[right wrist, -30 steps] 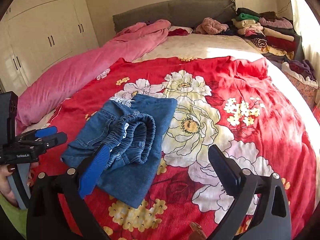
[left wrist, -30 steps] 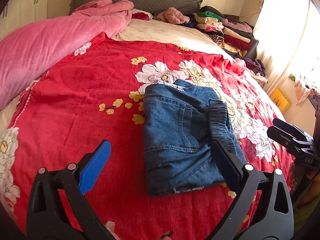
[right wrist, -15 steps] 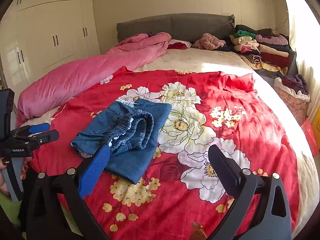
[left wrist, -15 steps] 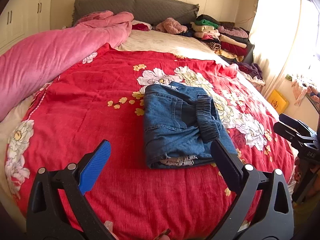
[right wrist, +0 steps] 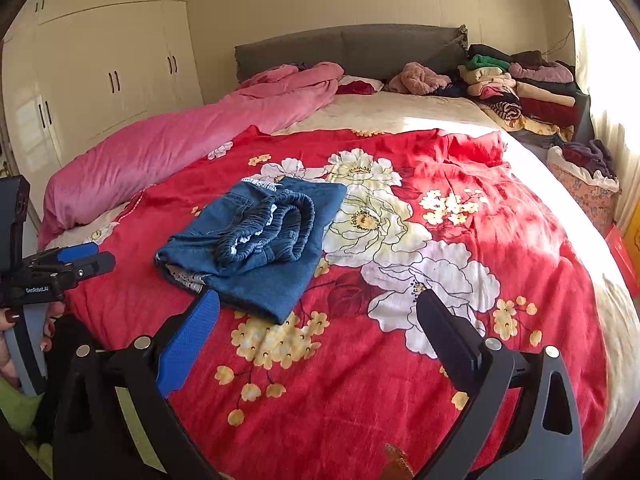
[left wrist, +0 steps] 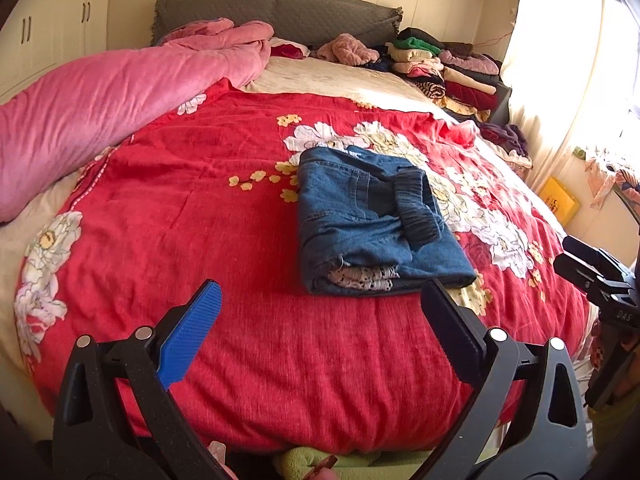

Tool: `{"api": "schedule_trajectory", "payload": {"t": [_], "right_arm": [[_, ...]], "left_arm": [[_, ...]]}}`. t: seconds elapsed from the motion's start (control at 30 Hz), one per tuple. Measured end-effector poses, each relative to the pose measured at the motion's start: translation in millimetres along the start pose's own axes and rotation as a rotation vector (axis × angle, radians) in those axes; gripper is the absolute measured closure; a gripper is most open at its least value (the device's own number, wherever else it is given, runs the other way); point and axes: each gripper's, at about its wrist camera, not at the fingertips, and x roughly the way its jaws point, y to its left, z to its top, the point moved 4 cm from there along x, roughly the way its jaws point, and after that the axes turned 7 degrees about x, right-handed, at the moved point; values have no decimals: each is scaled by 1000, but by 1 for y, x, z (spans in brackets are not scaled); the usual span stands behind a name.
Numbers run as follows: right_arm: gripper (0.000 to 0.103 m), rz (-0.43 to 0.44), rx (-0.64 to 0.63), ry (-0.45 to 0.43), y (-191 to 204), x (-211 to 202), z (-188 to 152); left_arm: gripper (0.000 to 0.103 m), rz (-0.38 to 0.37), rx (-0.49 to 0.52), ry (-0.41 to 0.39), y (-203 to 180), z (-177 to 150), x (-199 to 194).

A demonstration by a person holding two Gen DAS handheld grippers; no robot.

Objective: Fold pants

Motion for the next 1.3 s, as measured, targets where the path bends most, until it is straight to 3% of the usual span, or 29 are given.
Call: {"api": "schedule_trajectory", "payload": {"t": [0.33, 1.3], "right_arm": [[5, -29, 31, 84, -4, 22, -25], [5, -29, 10, 88, 0, 26, -26]], "left_arm": [[10, 8, -17, 55, 5, -23, 13], [10, 34, -36, 71, 13, -27, 13]]}}
